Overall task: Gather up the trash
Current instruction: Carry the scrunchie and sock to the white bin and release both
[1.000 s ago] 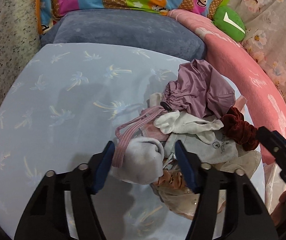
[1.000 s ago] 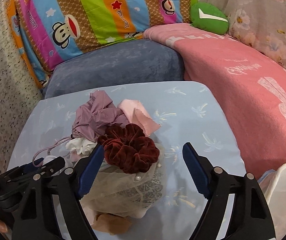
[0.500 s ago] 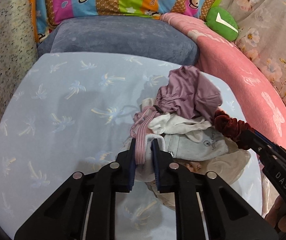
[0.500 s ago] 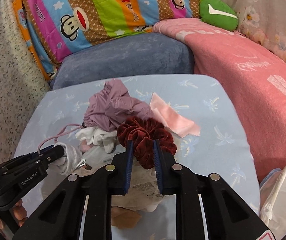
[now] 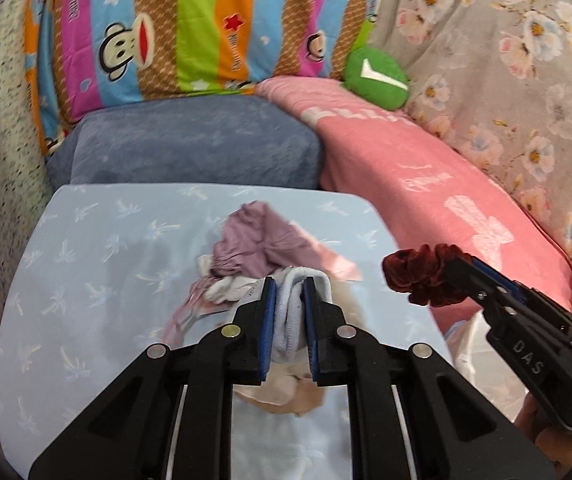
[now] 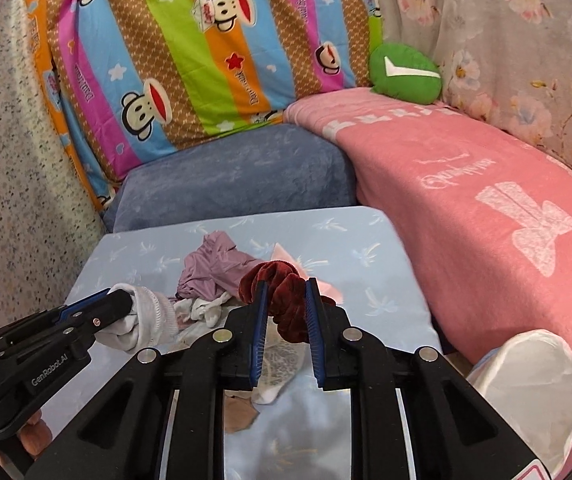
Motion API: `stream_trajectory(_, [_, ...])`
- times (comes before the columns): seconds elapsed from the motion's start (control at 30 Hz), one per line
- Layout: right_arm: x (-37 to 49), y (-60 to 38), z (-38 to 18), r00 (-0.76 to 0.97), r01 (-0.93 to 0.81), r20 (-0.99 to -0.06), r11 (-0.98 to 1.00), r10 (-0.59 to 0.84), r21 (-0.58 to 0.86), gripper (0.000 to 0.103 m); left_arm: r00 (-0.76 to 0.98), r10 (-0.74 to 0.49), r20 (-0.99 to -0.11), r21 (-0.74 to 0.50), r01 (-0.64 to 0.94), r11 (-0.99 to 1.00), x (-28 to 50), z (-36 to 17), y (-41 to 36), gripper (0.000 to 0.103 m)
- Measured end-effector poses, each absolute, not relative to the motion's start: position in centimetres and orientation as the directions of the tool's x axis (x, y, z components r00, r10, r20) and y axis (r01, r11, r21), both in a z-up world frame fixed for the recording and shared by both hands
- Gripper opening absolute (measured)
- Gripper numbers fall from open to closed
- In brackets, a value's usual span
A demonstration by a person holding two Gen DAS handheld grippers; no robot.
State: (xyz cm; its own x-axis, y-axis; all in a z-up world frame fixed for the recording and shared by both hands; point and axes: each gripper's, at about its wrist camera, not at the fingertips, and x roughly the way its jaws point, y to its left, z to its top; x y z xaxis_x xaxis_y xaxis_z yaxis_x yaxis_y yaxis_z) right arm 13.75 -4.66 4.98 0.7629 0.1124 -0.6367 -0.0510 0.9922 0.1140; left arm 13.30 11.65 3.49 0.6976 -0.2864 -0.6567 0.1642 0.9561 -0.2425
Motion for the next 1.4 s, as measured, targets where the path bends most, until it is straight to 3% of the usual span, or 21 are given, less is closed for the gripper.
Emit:
stream_trajectory(0.33, [8.9, -11.5, 7.2, 0.804, 0.048, -0.592, 0.989, 0.045, 0.141, 0.017, 0.678, -0.398, -0.617, -0.225, 0.333, 0.916, 9.6, 5.6, 4.0, 0.014])
stream_trajectory(0.8, [2.6, -22.8, 6.0, 0.795, 0.252, -0.599, 0.952, -0.099, 0.176, 0.017, 0.554, -0.528, -0.644, -0.211, 0.534, 0.819, 6.3, 5.1, -8.0, 0.014])
stream_trajectory(1.4, [-1.1, -30.9, 3.0, 0.754, 0.390, -0.634, 0.894, -0.172, 0.221, 0.019, 0.439, -0.577, -0.689, -0.203, 0.647, 0.735, 4.8, 3.0, -17.1, 0.019])
